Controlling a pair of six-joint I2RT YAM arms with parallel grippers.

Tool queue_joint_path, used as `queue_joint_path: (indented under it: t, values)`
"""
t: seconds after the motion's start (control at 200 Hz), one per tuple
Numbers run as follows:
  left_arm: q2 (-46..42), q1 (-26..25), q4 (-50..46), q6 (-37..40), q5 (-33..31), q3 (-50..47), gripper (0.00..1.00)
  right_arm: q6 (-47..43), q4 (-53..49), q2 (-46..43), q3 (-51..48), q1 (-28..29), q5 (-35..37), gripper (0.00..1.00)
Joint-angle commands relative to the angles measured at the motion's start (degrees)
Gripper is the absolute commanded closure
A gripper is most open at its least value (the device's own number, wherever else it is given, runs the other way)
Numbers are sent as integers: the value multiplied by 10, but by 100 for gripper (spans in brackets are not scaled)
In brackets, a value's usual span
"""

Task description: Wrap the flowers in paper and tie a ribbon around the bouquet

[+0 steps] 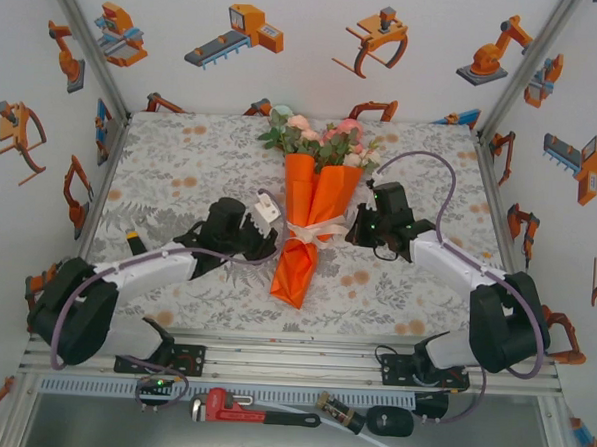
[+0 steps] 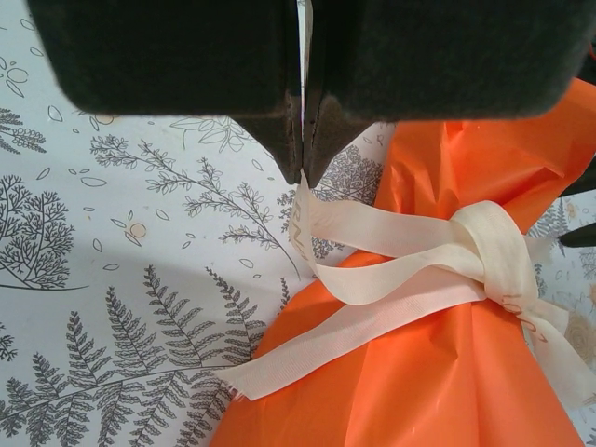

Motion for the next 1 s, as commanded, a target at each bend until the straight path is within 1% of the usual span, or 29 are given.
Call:
queue_joint_path:
  t: [0.0, 0.03, 0.085, 0.11, 0.125, 0.2, 0.25, 0.426, 0.506, 0.556, 0.656, 0.831, 0.901, 0.966, 0.996]
  values:
    - [28, 0, -3, 27, 30, 32, 65, -10, -5, 2, 19, -2, -3, 100]
    - [31, -1, 1, 20, 15, 32, 69, -10, -6, 1, 20, -1, -3, 100]
    - [28, 0, 7, 16, -2, 29, 81, -10, -6, -1, 20, -1, -1, 100]
    - [23, 0, 10, 12, -14, 26, 84, -11, -6, -2, 20, -1, -1, 100]
    - [18, 0, 11, 9, -21, 25, 88, -11, -6, -3, 20, -2, -1, 100]
    - [-7, 0, 15, -9, -76, 12, 100, -13, -7, -4, 20, -1, 1, 100]
    - [-26, 2, 10, -17, -100, 1, 100, -14, -7, -5, 20, -1, 2, 100]
    - [-94, 6, 6, -66, -147, -44, 100, -17, -6, -6, 20, -2, 8, 100]
    - [-120, 8, 17, -86, -149, -68, 100, -16, -5, -6, 20, -2, 7, 100]
    - [-128, 8, 19, -96, -152, -79, 100, -17, -4, -4, 20, -3, 5, 100]
    - [-131, 10, -10, -119, -190, -84, 100, -15, -3, -3, 21, -2, 0, 100]
    - [-129, 11, -14, -155, -191, -104, 100, -12, 3, -3, 19, -2, -7, 100]
    - [-130, 13, -14, -165, -201, -105, 94, -12, 2, -3, 20, -2, -7, 100]
    - [-137, 19, -4, -174, -197, -106, 74, -13, 0, -4, 21, -3, -7, 100]
    - [-141, 26, 3, -181, -188, -104, 69, -13, 0, -6, 21, -3, -6, 100]
